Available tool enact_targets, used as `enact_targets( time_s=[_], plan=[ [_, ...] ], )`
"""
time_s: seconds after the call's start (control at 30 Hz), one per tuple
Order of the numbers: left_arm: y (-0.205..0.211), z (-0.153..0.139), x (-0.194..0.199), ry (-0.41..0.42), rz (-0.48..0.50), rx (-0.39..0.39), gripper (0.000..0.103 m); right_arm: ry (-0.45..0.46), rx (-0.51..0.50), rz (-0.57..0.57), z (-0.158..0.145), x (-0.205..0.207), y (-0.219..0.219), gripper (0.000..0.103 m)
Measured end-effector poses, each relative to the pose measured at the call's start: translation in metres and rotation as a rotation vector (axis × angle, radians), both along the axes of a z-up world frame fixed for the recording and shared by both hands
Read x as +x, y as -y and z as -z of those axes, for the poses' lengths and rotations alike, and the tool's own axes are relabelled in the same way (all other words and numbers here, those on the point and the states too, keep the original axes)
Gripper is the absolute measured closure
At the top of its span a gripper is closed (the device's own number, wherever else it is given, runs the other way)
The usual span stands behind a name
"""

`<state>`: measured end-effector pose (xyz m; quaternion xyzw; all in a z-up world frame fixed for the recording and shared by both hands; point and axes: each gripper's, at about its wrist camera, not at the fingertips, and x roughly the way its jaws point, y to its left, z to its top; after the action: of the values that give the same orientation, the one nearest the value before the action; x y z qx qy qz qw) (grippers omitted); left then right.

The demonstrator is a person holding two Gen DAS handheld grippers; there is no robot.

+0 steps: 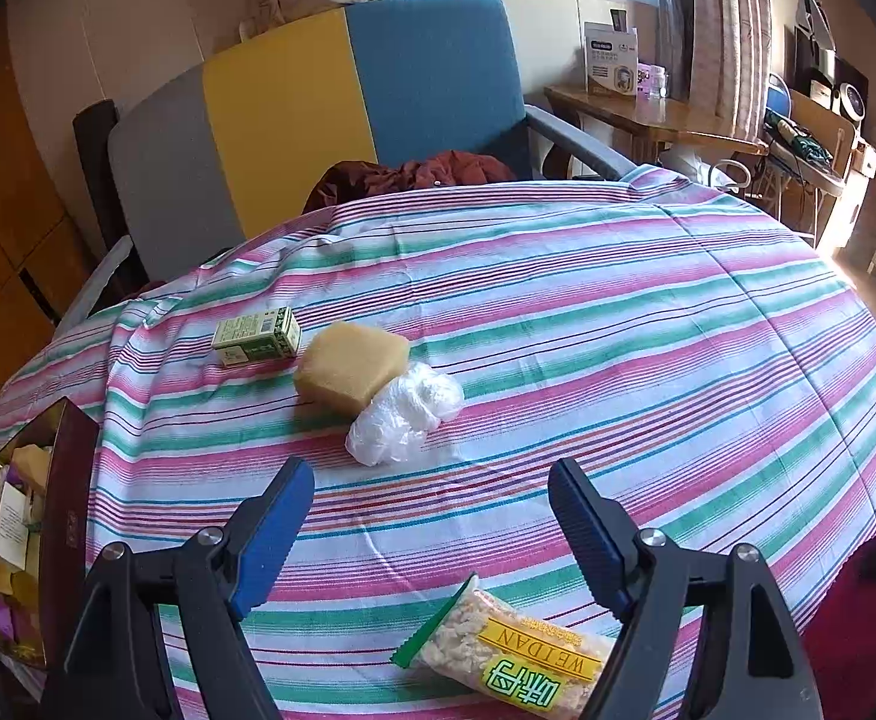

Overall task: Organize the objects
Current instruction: 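Move both tools back over the remaining items on the cloth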

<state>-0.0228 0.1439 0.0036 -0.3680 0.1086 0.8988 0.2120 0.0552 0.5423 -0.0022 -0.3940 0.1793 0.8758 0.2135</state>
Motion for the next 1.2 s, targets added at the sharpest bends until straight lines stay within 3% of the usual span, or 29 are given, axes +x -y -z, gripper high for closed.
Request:
enact_targets(
  time_s=[0.43,0.57,0.77,0.97,1.2],
  plan=[
    [-0.086,-0.008,-0.018,0.036,0.154,-0.006,0.029,0.057,-0.101,0.106,0.018,0.009,-0.024,0.021],
    [-0.126,-0.01,-0.026,-0.019,0.223,-0.077,0.029,0.057,-0.114,0.137,0.019,0.013,-0.03,0.021],
    [-0.175,0.001,-0.059,0.036,0.274,-0.118,0.029,0.035,-0.188,0.17,0.022,0.02,-0.042,0.021],
    [-0.228,0.019,-0.09,-0.019,0.36,-0.223,0.029,-0.009,-0.258,0.215,0.023,0.029,-0.055,0.021],
    [-0.276,0.039,-0.124,-0.038,0.464,-0.297,0.026,-0.005,-0.315,0.172,0.03,0.023,-0.054,0.021]
  ],
)
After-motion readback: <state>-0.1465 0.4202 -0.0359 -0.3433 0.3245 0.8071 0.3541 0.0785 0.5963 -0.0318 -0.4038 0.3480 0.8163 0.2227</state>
